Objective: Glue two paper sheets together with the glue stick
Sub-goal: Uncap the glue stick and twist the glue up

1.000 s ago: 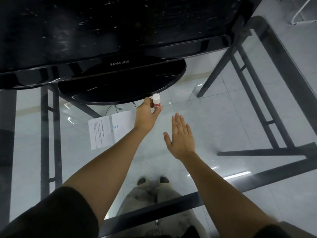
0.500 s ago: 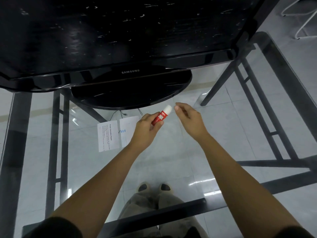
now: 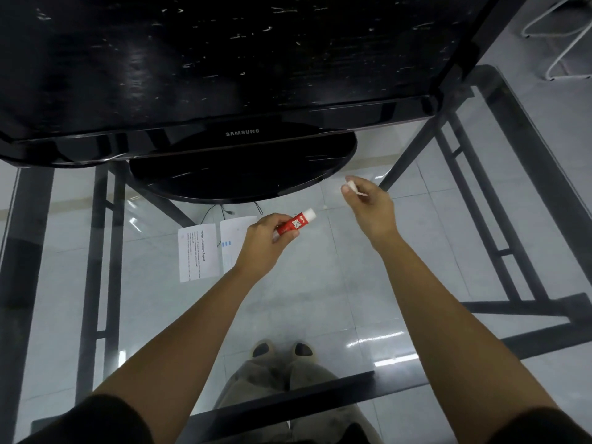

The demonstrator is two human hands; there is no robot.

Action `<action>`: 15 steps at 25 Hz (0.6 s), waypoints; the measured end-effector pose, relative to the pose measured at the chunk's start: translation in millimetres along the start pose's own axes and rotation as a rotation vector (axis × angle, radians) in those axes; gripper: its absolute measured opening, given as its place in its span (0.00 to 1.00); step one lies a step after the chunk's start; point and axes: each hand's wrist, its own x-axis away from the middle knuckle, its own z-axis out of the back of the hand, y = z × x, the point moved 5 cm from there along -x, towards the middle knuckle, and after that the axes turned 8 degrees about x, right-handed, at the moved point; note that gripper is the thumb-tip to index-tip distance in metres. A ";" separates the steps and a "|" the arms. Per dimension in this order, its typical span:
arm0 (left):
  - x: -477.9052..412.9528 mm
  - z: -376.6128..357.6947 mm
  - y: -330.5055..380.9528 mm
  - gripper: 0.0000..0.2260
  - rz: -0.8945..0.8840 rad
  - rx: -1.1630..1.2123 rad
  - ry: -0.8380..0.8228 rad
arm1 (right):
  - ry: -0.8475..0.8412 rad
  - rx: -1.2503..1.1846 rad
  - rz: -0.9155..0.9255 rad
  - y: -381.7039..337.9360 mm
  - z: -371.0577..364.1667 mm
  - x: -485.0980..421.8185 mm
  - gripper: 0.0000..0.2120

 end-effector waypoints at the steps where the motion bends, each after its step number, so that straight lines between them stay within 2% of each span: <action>1: 2.3 0.5 -4.7 0.13 0.020 -0.004 0.001 | 0.000 0.052 0.019 4.6 -1.7 -0.3 0.15; 5: 4.8 4.4 -7.3 0.13 0.029 0.003 0.036 | -0.070 0.206 0.065 23.0 -23.8 8.2 0.22; 9: 3.7 13.0 -6.5 0.15 0.035 0.025 0.073 | -0.066 0.298 0.098 34.6 -35.5 12.3 0.24; 15: 6.7 23.1 -9.3 0.16 0.045 0.028 0.090 | -0.067 0.296 0.084 41.3 -38.2 13.4 0.29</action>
